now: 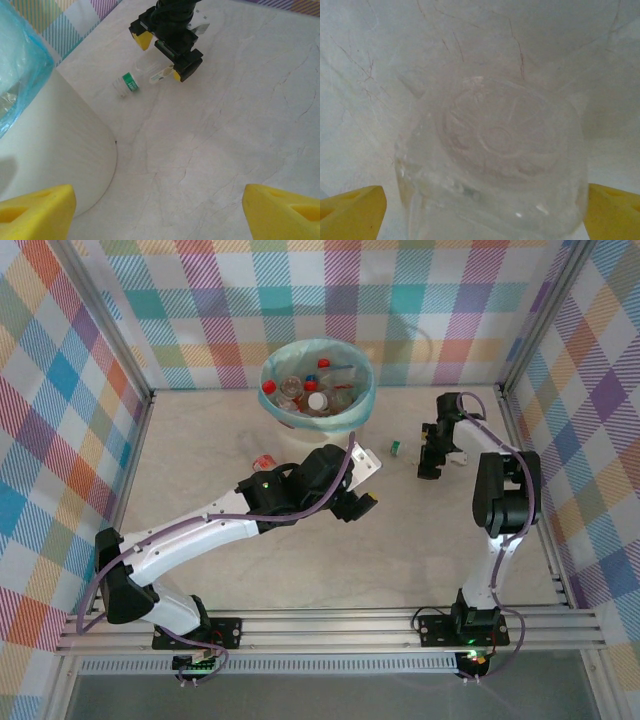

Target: Put the plastic bottles in the bin

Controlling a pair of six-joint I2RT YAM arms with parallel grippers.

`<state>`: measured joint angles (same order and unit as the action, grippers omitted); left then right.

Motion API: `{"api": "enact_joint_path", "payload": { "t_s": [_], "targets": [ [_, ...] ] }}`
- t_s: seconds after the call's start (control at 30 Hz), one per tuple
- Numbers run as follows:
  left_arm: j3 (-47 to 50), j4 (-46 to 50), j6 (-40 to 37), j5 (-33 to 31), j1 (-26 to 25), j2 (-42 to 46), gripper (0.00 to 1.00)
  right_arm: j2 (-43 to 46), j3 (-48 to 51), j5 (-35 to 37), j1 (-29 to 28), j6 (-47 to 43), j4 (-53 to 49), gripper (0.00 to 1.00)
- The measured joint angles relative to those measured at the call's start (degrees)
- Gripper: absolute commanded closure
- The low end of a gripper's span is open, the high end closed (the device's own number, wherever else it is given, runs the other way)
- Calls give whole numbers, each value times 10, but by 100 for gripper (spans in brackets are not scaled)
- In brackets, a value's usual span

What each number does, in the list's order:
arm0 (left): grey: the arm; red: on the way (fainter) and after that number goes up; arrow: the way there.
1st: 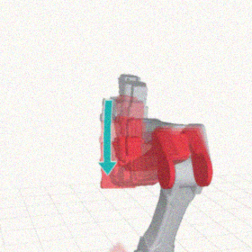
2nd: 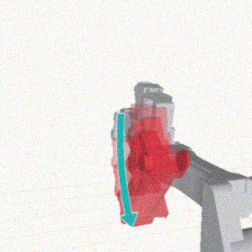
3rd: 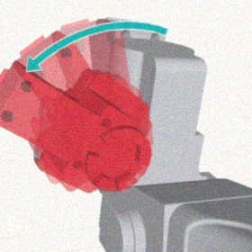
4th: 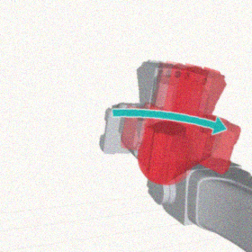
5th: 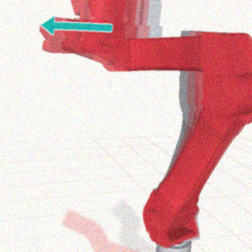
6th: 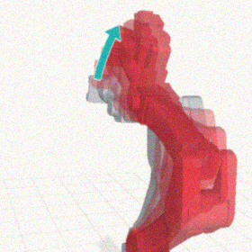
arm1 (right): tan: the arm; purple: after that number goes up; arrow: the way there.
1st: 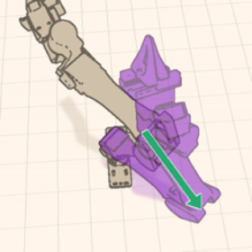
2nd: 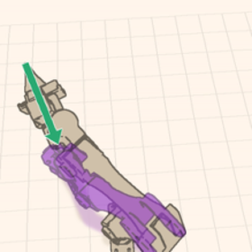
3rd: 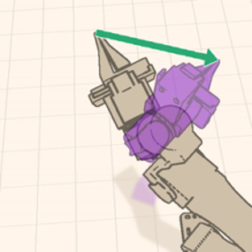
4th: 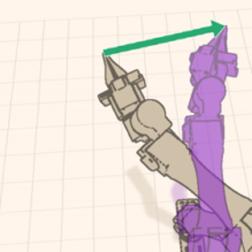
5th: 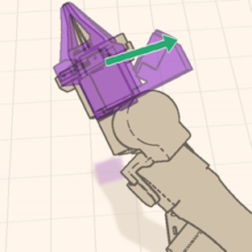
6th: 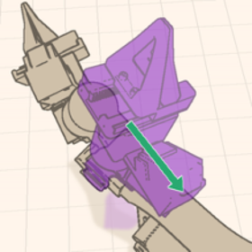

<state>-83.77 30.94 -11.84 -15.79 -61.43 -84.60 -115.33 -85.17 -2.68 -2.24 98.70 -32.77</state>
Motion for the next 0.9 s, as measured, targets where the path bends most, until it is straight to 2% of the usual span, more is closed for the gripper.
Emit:
{"api": "enact_joint_path", "payload": {
  "t_s": [0.13, 0.5, 0.7, 0.9],
  "targets": [
    [0, 0, 0, -4, 0, 0, 14, -17, -3, -2, 5, 7, 5, 9],
    [1, 0, 0, -16, 0, 4, 14, -21, 12, -2, 11, 0, 23, 31],
    [7, -1, 1, -28, 0, 28, 14, 38, 35, 15, 11, -50, 16, 36],
    [19, -13, 12, -54, 0, 83, 14, 139, 50, 33, 2, -116, 15, 39]
  ]
}}
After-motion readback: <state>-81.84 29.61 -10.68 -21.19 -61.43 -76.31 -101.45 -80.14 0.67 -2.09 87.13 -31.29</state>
